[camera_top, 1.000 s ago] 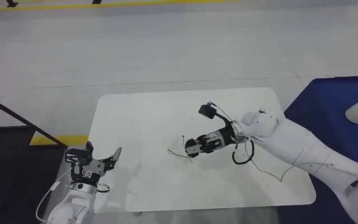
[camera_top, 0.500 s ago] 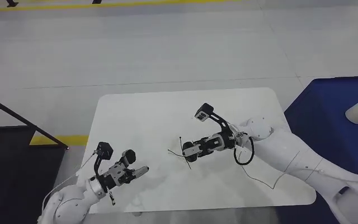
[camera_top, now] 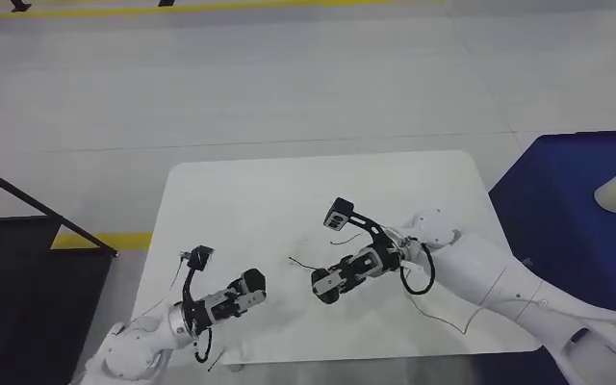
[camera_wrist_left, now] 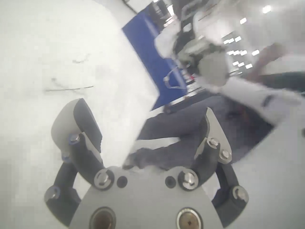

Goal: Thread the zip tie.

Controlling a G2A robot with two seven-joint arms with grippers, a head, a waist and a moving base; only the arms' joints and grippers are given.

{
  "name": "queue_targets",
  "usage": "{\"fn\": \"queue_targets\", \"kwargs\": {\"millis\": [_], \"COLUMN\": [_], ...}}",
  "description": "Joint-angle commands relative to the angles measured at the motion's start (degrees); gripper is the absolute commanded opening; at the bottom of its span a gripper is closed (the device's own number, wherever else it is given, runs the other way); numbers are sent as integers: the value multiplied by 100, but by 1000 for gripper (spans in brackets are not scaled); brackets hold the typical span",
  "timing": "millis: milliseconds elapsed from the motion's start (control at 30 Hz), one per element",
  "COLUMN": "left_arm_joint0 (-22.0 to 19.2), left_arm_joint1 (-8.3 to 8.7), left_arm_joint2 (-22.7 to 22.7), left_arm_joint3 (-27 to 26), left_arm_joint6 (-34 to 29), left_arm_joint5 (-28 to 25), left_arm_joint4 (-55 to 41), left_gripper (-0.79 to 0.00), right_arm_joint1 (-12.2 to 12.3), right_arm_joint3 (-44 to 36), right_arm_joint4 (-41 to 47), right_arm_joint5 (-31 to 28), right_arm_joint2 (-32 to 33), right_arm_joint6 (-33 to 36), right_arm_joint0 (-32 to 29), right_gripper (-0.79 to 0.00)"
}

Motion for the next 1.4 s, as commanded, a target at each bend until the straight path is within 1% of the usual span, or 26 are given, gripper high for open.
{"fn": "queue_targets", "kwargs": {"millis": [0, 133, 267, 333, 367, 400, 567, 600, 667, 700, 767, 800, 833, 867, 900, 933, 967, 1000, 1033, 1067, 1100, 1367], "left_arm_joint0": [-161, -284, -252, -221, -209, -209, -209, -209, -209, -209, -209, -209, -209, -209, -209, -209, -209, -209, -209, -209, -209, -209], "left_arm_joint1": [0, 2, 5, 4, 5, 5, 5, 5, 5, 5, 5, 5, 5, 5, 5, 5, 5, 5, 5, 5, 5, 5], "left_arm_joint2": [-8, -28, -58, -64, -45, -45, -45, -45, -45, -45, -45, -45, -45, -45, -45, -45, -45, -45, -45, -45, -45, -45], "left_arm_joint3": [227, 469, 543, 569, 552, 552, 552, 552, 552, 552, 552, 552, 552, 552, 552, 552, 552, 552, 552, 552, 552, 552], "left_arm_joint6": [-228, -248, -130, -14, -1, -1, -1, -1, -1, -1, -1, -1, -1, -1, -1, -1, -1, -1, -1, -1, -1, -1], "left_arm_joint5": [-29, -141, -255, -341, -380, -380, -380, -380, -380, -380, -380, -380, -380, -380, -380, -380, -380, -380, -380, -380, -380, -380], "left_arm_joint4": [-1508, -1545, -1392, -1169, -995, -995, -995, -995, -995, -995, -995, -995, -995, -995, -995, -995, -995, -995, -995, -995, -995, -995], "left_gripper": [0, 0, 0, 0, 0, 0, 0, 0, 0, 0, 0, 0, 0, 0, 0, 0, 0, 0, 0, 0, 0, 0], "right_arm_joint1": [-57, -128, -144, -144, -144, -144, -144, -144, -130, -112, -70, -57, -46, -41, -43, -51, -63, -80, -100, -121, -132, -135], "right_arm_joint3": [53, 122, 119, 107, 107, 107, 107, 98, 143, 245, 455, 415, 369, 372, 320, 262, 247, 221, 170, 122, 55, 24], "right_arm_joint4": [-127, -276, -424, -501, -501, -501, -501, -419, -11, -22, -378, -625, -838, -1029, -1248, -1453, -1626, -1878, -2202, -2521, -2825, -2827], "right_arm_joint5": [18, -20, -104, -109, -109, -109, -109, -92, 109, 329, 708, 931, 1155, 1485, 1753, 1929, 2141, 2356, 2451, 2528, 2531, 2516], "right_arm_joint2": [42, 181, 389, 455, 455, 455, 455, 484, 684, 779, 957, 994, 1023, 1022, 1017, 1011, 983, 937, 898, 844, 797, 789], "right_arm_joint6": [-57, -127, -207, -239, -239, -239, -239, -298, -427, -466, -827, -932, -1007, -1110, -1205, -1289, -1357, -1430, -1546, -1632, -1662, -1642], "right_arm_joint0": [-47, -137, -244, -276, -276, -276, -276, -292, -337, -288, -133, -57, 6, 53, 123, 176, 203, 260, 335, 384, 435, 415], "right_gripper": [-785, -785, -785, -785, -582, -422, -422, 0, 0, 0, 0, 0, -37, -102, -145, -231, -357, -403, -400, -360, -3, 0]}}
